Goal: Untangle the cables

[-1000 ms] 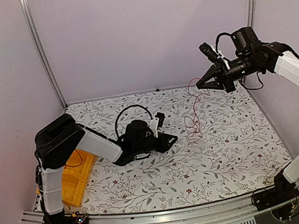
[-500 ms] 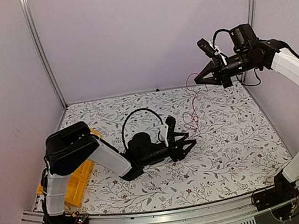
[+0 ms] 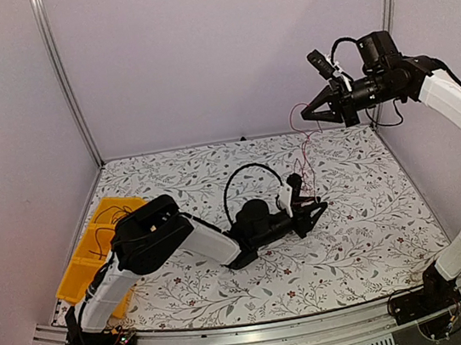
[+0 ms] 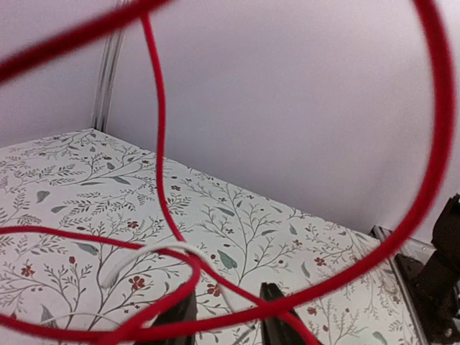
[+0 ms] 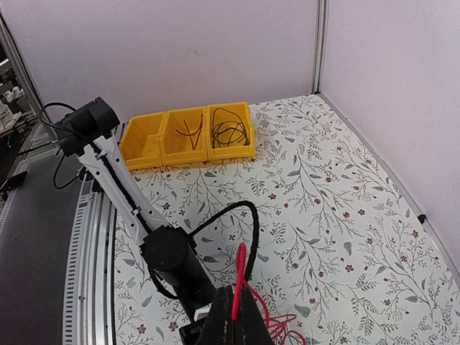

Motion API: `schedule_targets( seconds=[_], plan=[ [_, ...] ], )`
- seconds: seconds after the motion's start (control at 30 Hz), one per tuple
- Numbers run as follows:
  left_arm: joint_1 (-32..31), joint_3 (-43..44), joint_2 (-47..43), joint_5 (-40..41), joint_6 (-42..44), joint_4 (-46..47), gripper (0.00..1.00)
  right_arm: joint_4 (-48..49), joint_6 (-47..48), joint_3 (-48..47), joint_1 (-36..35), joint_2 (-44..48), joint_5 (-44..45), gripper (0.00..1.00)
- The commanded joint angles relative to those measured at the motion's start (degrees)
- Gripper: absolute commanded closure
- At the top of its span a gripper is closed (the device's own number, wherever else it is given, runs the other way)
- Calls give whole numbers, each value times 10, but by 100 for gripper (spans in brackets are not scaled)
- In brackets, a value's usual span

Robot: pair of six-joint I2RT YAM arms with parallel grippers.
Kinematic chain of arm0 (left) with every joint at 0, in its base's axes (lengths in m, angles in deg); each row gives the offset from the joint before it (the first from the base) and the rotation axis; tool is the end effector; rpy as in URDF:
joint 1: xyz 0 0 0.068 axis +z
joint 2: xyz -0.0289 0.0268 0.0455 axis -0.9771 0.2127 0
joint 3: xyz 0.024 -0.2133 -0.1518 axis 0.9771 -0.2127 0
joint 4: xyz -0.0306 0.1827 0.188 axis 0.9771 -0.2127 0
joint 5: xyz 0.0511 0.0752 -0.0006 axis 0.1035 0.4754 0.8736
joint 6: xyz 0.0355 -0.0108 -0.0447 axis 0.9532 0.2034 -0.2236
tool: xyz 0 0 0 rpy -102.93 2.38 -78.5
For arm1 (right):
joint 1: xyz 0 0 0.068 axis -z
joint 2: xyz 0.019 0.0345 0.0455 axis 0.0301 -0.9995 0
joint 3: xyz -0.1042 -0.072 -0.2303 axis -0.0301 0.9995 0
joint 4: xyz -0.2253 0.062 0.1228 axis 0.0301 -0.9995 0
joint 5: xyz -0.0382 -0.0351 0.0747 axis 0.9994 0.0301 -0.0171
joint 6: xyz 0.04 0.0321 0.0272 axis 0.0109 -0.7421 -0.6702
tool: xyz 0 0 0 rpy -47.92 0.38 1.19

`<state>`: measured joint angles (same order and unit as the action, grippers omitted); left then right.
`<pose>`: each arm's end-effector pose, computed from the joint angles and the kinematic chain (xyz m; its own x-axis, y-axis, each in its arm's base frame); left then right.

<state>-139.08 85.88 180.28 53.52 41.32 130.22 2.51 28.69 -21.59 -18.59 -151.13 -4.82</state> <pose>0.2399 -0.4531 0.0918 -0.2683 -0.2105 -0.9400 0.9047 0.2801 -0.3210 0.2858 0.1410 0.3995 -0.1096 -0.3584 -0.9271 -0.9791 0.1995 0.0387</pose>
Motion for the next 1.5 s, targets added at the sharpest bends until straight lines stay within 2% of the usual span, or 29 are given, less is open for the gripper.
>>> schedule_targets(
  seconds=[0.0, 0.07, 0.27, 0.4, 0.53, 0.57, 0.67, 0.8, 0.97, 1.1, 1.2, 1.47],
  plan=[
    [1, 35, 23, 37, -2, -55, 81, 1, -9, -32, 13, -9, -18, 100],
    [1, 24, 22, 39, -7, -59, 100, 0, -4, -60, 33, -8, -18, 100],
    [1, -39, 0, 61, -17, -73, 100, 89, -60, -133, 146, 11, -56, 100],
    [1, -78, -16, 60, -23, -79, 100, 113, -64, -131, 151, 24, -43, 100],
    [1, -119, -37, 61, -20, -65, 100, 132, -75, -81, 150, 33, -51, 100],
    [2, -125, -45, 59, -15, -64, 98, 137, -76, -65, 150, 36, -49, 100],
    [2, -149, -88, 54, 3, -67, 66, 146, -73, -8, 150, 53, -41, 100],
    [1, -202, -174, 61, 13, -68, 51, 141, -53, 54, 149, 80, -31, 100],
    [1, -247, -262, 67, 26, -89, 43, 136, -46, 111, 147, 100, -40, 100],
    [1, -249, -300, 64, 42, -111, 37, 141, -55, 136, 139, 109, -54, 100],
    [1, -227, -303, 56, 36, -135, 31, 139, -56, 138, 130, 116, -54, 100],
    [-1, -134, -253, 14, 2, -197, 31, 105, -54, 65, 127, 117, -52, 100]
  ],
)
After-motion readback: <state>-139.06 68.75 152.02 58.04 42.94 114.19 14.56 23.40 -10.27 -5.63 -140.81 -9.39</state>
